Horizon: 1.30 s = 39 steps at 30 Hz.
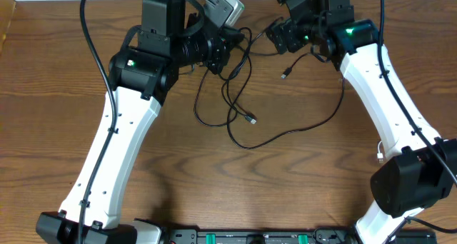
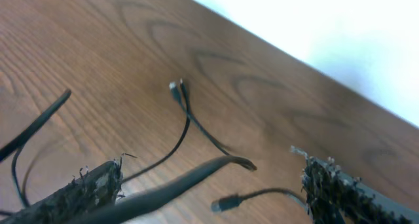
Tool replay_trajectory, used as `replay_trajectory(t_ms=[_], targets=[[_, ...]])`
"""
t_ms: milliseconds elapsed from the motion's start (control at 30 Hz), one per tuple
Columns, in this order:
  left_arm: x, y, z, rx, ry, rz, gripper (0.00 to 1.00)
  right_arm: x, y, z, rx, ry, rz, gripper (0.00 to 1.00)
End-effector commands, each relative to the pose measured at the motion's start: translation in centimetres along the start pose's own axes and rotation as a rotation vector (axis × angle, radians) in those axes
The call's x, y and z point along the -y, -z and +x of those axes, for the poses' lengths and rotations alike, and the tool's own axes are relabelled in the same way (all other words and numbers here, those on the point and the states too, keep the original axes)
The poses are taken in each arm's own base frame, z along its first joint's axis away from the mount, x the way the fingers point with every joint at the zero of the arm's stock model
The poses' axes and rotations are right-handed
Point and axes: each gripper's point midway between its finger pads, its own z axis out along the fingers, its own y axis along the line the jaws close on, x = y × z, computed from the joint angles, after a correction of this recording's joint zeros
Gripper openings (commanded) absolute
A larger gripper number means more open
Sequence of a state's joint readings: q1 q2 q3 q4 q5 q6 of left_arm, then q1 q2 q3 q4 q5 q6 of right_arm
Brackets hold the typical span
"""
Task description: Untangle cables
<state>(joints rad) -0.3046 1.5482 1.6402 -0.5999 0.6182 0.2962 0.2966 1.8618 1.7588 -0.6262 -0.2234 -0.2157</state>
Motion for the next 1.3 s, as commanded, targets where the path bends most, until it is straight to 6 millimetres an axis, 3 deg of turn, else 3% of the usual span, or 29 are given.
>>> replay_trajectory(t_ms=[0, 133, 167, 233, 267, 333, 533, 767, 867, 933, 967, 1133, 1267], targets=[[1.4, 0.9, -0.9, 0.034, -0.031, 0.052, 0.08, 0.1, 0.1, -0.8, 0.029, 0.006, -0.008, 0.86], [2.2, 1.0, -1.0, 0.044, -0.032, 0.094, 0.08, 0.0, -0.3, -1.0, 0.038, 0.007, -0.014, 0.82], [2.1, 1.0, -1.0, 0.044, -0.032, 0.093, 0.07, 0.0, -0.5, -0.9, 0.037, 0.007, -0.017, 0.71], [2.1, 1.0, -1.0, 0.045, -0.032, 0.093, 0.07, 0.0, -1.1, -0.6, 0.029, 0.001, -0.023, 0.26], [2.1, 1.0, -1.1, 0.045, -0.033, 0.093, 0.07, 0.0, -1.4, -0.4, 0.023, -0.008, -0.024, 0.13], [2.1, 1.0, -1.1, 0.046, -0.033, 0.092, 0.08, 0.1, -2.3, 0.3, 0.004, -0.03, -0.029, 0.01], [2.1, 1.0, -1.1, 0.046, -0.034, 0.088, 0.07, -0.5, -5.3, 2.6, -0.058, -0.068, -0.087, 0.01], [1.8, 1.0, -1.0, 0.042, -0.034, 0.07, 0.07, -0.5, -5.7, 3.0, -0.067, -0.067, -0.089, 0.04], [1.8, 1.0, -1.0, 0.042, -0.034, 0.07, 0.07, -0.5, -5.7, 3.0, -0.068, -0.068, -0.088, 0.52], [1.8, 1.0, -1.0, 0.042, -0.034, 0.07, 0.08, -0.5, -5.7, 2.9, -0.063, -0.066, -0.088, 0.78], [1.8, 1.0, -1.0, 0.042, -0.034, 0.07, 0.08, -0.5, -5.7, 2.8, -0.06, -0.065, -0.087, 0.82], [1.8, 1.0, -1.0, 0.042, -0.034, 0.07, 0.07, -0.4, -5.7, 2.2, -0.035, -0.058, -0.083, 0.85], [1.8, 1.0, -1.0, 0.042, -0.034, 0.071, 0.07, -0.2, -5.8, 1.4, -0.004, -0.049, -0.076, 0.79]])
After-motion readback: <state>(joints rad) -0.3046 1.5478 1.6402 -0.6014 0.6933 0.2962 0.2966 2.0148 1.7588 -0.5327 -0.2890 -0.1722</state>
